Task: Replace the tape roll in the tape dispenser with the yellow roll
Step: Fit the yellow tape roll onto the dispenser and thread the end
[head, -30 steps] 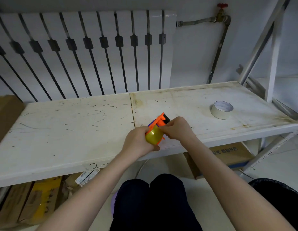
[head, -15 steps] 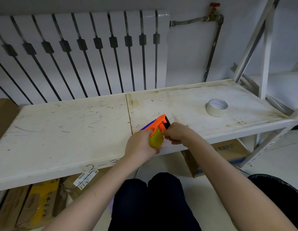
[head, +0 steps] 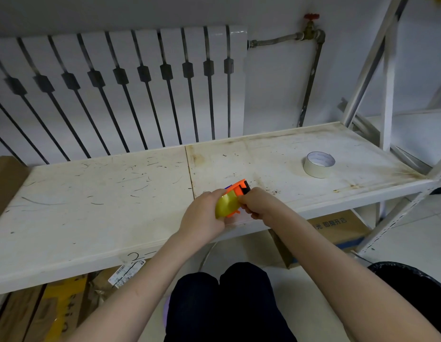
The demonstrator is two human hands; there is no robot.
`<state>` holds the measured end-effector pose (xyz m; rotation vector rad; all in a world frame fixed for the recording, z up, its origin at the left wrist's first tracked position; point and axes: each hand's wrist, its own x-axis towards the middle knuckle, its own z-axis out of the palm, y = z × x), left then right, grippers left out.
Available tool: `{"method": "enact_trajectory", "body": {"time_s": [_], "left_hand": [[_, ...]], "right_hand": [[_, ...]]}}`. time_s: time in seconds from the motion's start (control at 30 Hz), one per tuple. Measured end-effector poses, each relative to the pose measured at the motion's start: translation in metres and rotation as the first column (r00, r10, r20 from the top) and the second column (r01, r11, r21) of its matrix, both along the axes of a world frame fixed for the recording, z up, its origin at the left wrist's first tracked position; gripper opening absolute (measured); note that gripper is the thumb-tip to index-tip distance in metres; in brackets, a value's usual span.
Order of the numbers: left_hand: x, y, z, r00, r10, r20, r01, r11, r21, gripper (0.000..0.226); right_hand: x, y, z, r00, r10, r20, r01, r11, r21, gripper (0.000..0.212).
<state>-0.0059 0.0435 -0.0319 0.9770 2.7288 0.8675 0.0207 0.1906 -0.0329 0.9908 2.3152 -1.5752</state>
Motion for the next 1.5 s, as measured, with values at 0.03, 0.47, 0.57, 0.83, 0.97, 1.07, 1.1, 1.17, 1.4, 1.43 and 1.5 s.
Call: {"method": "enact_trajectory", "body": {"time_s": [0.03, 0.47, 0.57, 0.83, 0.97, 1.07, 1.1, 1.17, 1.4, 1.43, 1.5], "left_hand": [[-0.001, 0.001, 0.000, 1.000, -0.004, 0.005, 0.004, 1.000, 0.000, 0.060], [0.001, -0.002, -0.007, 0.997, -0.032, -0.075, 0.026, 0.997, -0.076, 0.072], [-0.004, -0.003, -0.007, 0.998, -0.023, -0.061, 0.021, 0.999, -0.034, 0.072], [-0.004, -0.005, -0.016, 0.985, -0.056, -0.165, 0.032, 0.990, -0.140, 0.076], [-0.001, -0.004, -0.020, 0.948, -0.090, -0.306, 0.016, 0.971, -0.238, 0.072], [0.004, -0.003, -0.024, 0.931, -0.109, -0.348, 0.011, 0.962, -0.272, 0.073], [0.004, -0.003, -0.025, 0.928, -0.110, -0.355, 0.008, 0.961, -0.275, 0.074], [0.004, -0.002, -0.027, 0.928, -0.108, -0.357, 0.004, 0.960, -0.279, 0.074], [0.002, -0.003, -0.028, 0.924, -0.136, -0.356, 0.027, 0.955, -0.294, 0.070], [0.001, -0.003, -0.028, 0.931, -0.140, -0.338, 0.038, 0.956, -0.291, 0.070], [0.001, -0.003, -0.027, 0.950, -0.145, -0.277, 0.067, 0.960, -0.272, 0.071]], "right_hand": [[0.000, -0.001, -0.001, 1.000, -0.005, -0.007, 0.005, 1.000, 0.011, 0.016], [0.004, -0.009, -0.011, 0.976, -0.013, -0.216, 0.023, 0.999, 0.045, 0.028], [0.005, -0.010, -0.018, 0.940, 0.010, -0.340, 0.016, 0.997, 0.074, 0.041], [0.011, -0.008, -0.033, 0.913, -0.084, -0.400, 0.085, 0.996, -0.015, 0.034], [0.007, 0.001, -0.034, 0.930, -0.197, -0.311, 0.217, 0.976, 0.030, 0.040], [0.005, 0.003, -0.028, 0.948, -0.147, -0.283, 0.167, 0.985, 0.046, 0.035], [0.006, 0.002, -0.026, 0.956, -0.115, -0.270, 0.132, 0.990, 0.043, 0.032], [0.006, 0.000, -0.025, 0.967, -0.088, -0.241, 0.102, 0.994, 0.047, 0.028], [0.001, 0.004, -0.017, 0.983, -0.176, -0.052, 0.167, 0.976, -0.142, 0.017], [0.000, 0.004, -0.017, 0.982, -0.190, -0.004, 0.186, 0.964, -0.191, 0.020], [-0.002, 0.005, -0.015, 0.976, -0.210, 0.057, 0.218, 0.940, -0.262, 0.024]]}}
